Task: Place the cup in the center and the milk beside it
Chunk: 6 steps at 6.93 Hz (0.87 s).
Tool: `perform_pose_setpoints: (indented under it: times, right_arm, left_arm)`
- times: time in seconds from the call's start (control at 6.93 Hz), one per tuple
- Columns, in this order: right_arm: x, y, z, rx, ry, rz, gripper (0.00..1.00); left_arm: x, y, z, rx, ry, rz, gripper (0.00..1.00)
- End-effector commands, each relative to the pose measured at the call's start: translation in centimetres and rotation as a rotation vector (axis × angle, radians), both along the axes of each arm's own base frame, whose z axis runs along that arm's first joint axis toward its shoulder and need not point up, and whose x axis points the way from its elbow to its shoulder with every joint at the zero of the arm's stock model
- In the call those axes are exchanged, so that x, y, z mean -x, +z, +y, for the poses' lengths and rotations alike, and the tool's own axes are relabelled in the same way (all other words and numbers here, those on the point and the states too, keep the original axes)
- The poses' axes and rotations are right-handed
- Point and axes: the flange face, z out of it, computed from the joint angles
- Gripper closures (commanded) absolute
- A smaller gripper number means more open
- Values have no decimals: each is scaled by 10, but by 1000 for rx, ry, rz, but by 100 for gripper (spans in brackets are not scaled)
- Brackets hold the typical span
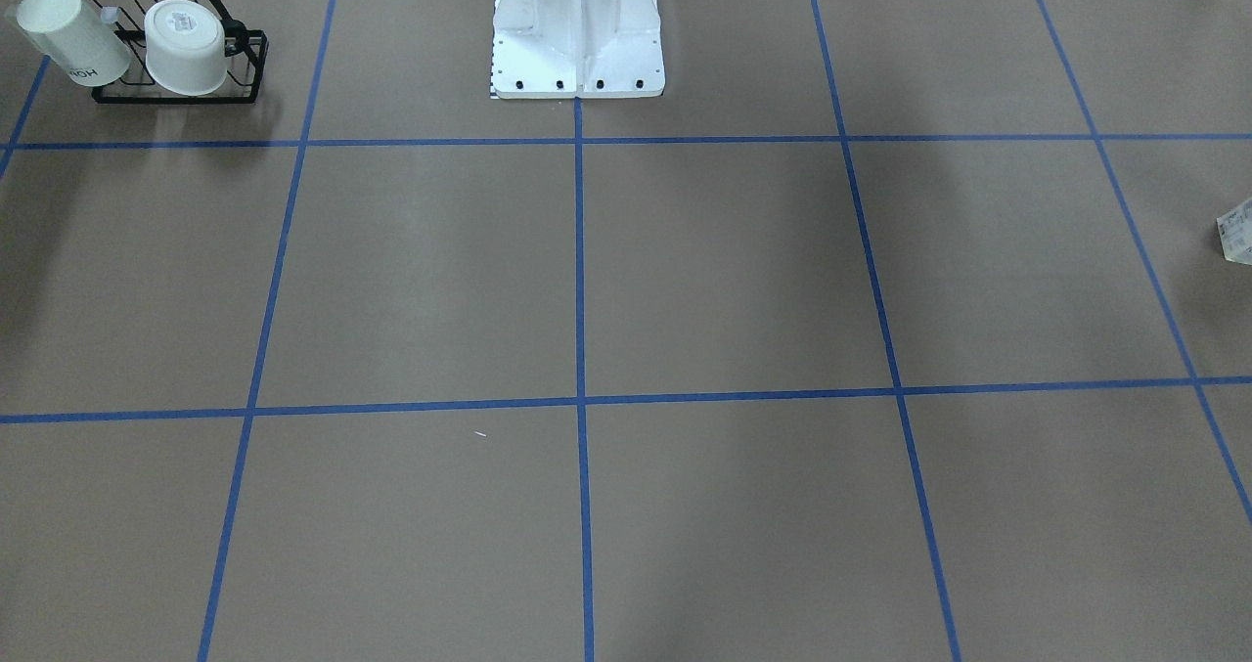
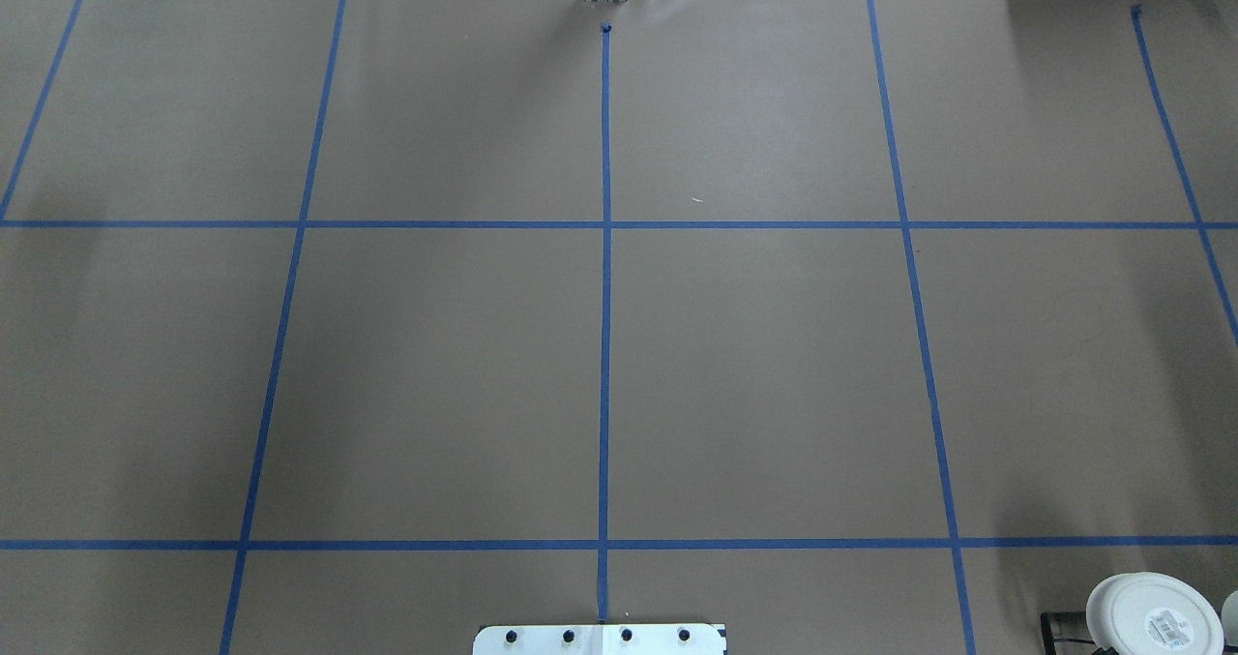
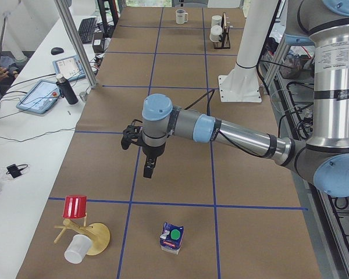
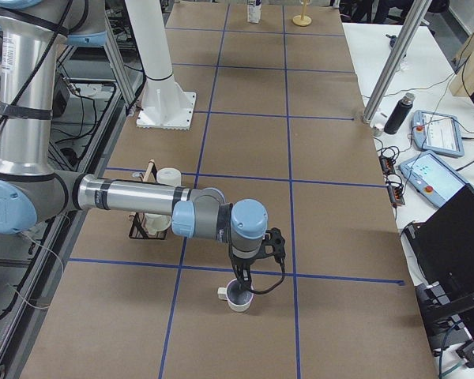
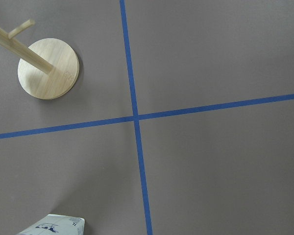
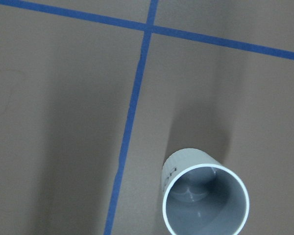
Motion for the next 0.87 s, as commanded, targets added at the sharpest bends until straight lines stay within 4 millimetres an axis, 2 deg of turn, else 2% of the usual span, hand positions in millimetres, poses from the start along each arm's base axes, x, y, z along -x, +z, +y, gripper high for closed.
perform_pose_setpoints:
  times: [0.0, 0.14, 0.43, 0.72]
  right_arm:
    - [-6, 69, -3, -32, 1, 24, 0]
    - [-6, 87, -8, -13, 28, 22, 0]
    - [-6, 93, 1, 14, 41, 21, 0]
    - [-5, 107, -4, 23, 39, 23, 1]
  left_arm:
    - [0, 0, 1, 0, -1, 0, 2]
    - [0, -2, 1, -3, -1, 0, 2]
    - [1, -5, 1, -9, -2, 1, 2]
    - [2, -12, 3, -21, -4, 1, 2]
